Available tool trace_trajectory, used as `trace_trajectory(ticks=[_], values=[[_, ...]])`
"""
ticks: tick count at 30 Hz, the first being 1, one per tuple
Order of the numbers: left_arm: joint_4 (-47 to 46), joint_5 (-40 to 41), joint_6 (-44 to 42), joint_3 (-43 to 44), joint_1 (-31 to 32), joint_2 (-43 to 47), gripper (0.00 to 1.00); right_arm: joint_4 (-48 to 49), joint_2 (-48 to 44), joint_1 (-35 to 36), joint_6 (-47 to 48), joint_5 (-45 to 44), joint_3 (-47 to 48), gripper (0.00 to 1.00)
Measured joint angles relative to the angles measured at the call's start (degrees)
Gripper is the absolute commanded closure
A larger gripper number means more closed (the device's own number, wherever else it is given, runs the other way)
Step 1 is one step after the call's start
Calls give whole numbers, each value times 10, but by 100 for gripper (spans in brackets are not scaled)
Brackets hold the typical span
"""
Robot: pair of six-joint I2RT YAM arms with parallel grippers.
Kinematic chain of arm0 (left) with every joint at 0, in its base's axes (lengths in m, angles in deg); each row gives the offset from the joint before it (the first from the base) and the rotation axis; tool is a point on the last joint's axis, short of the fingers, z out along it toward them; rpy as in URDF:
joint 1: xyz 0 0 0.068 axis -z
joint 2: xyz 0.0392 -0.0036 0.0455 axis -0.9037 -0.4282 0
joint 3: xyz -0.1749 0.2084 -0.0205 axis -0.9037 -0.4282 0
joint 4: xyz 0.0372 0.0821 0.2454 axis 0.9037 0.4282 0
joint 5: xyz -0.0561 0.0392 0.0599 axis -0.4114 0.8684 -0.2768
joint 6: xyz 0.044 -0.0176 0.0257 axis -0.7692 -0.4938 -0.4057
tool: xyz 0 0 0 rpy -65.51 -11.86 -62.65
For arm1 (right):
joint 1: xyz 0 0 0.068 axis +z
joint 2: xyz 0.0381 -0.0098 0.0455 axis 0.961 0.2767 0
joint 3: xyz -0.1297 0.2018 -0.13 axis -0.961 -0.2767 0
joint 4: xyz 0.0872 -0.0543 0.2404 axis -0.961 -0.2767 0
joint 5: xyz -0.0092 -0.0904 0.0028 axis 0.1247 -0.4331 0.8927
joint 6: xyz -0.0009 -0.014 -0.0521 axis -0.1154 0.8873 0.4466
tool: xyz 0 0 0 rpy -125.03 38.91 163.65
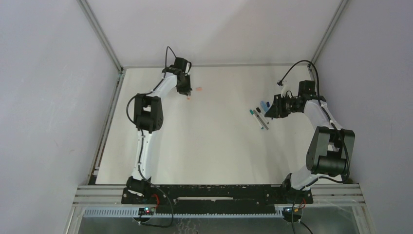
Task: Insert the pens into the pen caps
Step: Move the pen to the center of the board.
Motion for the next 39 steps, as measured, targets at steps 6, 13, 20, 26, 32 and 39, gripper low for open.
trace_trajectory(ticks=[6,13,20,26,32,39], values=[[0,-12,-1,0,0,0,77,0,0,-3,0,6,0,70],[1,-13,0,1,0,0,76,0,0,-4,0,11,0,70],[4,-16,0,2,0,-1,87,0,0,-4,0,13,0,70],[4,-32,-1,2,2,-1,90,0,0,-5,0,15,0,70],[2,-60,-6,2,7,-3,91,0,-2,-7,0,16,0,70],[0,-102,-26,2,14,-4,91,0,-4,-8,0,17,0,70]])
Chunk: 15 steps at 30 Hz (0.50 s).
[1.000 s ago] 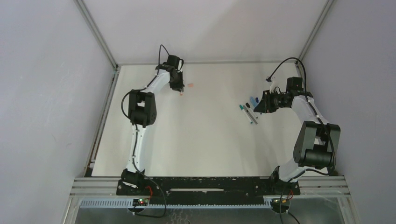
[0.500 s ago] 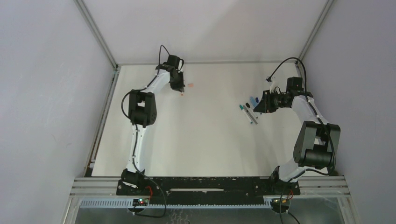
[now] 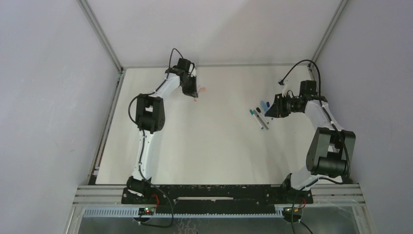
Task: Insert the pens into the pen caps
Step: Move the pen to the center of the board.
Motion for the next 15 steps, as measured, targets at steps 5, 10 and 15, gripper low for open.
trace_trajectory(ticks=[5,10,15], values=[[-2,-29,-25,-2,8,0,90,0,-8,-2,0,2,0,70],[-9,-49,-55,-12,21,1,89,0,-12,-3,0,4,0,70],[-17,-63,-75,-21,34,5,89,-1,-14,-3,0,7,0,70]])
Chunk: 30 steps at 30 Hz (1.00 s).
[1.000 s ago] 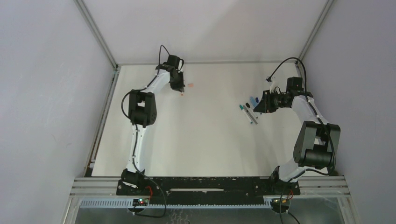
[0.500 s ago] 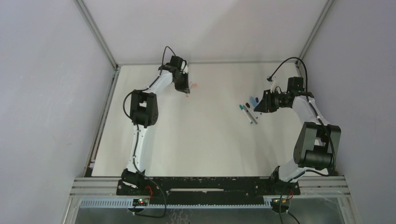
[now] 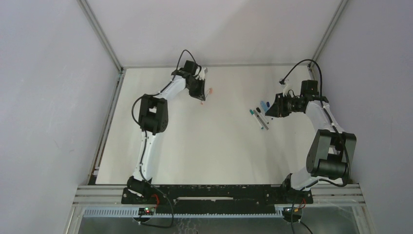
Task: Insert the pens into the pen caps
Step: Move the pen to the center of the board.
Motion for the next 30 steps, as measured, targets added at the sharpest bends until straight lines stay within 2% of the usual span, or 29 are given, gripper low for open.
trace_trajectory(ticks=[30], values=[[23,-56,-30,-6,96,1,91,-5,-17,0,2,10,0,70]])
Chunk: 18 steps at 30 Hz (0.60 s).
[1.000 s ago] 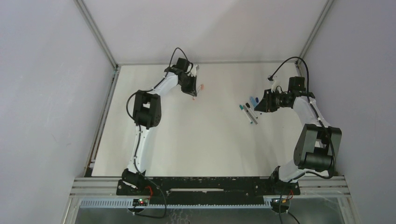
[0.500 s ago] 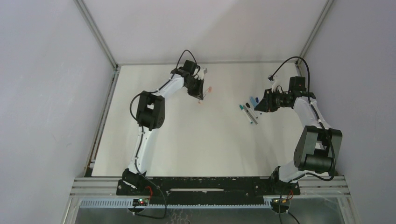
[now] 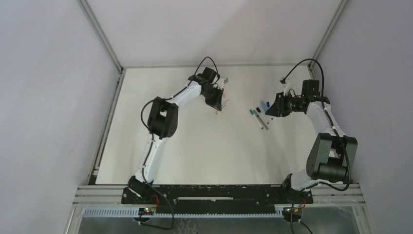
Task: Insert the pens into the pen caps
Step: Move the pen to the center of the board.
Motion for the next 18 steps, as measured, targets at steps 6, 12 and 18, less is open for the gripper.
trace_trajectory(ticks=[6,12,18], values=[[-14,-1,16,-29,5,16,90,0,-17,0,0,6,0,70],[-38,3,59,-88,5,48,79,0,-25,-1,0,12,0,70],[-56,12,98,-128,5,73,72,1,-25,-1,0,19,0,70]])
